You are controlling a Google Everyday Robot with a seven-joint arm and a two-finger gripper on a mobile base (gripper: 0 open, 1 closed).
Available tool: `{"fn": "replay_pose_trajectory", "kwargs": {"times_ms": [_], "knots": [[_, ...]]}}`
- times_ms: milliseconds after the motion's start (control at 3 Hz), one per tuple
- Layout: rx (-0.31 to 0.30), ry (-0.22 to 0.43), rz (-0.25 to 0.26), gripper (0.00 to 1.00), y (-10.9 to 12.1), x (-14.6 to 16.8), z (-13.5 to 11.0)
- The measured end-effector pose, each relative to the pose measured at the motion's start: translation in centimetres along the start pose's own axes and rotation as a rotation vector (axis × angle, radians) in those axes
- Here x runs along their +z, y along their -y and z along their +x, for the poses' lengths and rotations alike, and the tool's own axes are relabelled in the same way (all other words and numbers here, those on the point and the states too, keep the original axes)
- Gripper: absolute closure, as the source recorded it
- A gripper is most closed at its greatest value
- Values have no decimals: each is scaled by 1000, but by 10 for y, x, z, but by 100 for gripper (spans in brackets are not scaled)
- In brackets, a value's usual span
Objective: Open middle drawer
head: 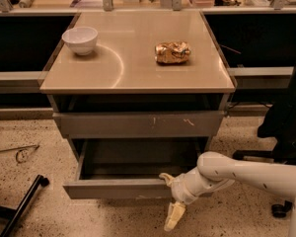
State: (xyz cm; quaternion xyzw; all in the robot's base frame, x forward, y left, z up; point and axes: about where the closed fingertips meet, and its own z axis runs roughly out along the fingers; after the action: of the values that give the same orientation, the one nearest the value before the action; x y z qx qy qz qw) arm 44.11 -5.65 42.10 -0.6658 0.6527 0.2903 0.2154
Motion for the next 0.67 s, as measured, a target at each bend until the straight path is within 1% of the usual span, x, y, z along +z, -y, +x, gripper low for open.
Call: {"fn": "replay_pose_trajectory", "kwargs": {"times_ms": [333,667], "knots": [[96,39,22,0,-36,-14,-4],[97,39,20,0,-36,-13,-4]]}}
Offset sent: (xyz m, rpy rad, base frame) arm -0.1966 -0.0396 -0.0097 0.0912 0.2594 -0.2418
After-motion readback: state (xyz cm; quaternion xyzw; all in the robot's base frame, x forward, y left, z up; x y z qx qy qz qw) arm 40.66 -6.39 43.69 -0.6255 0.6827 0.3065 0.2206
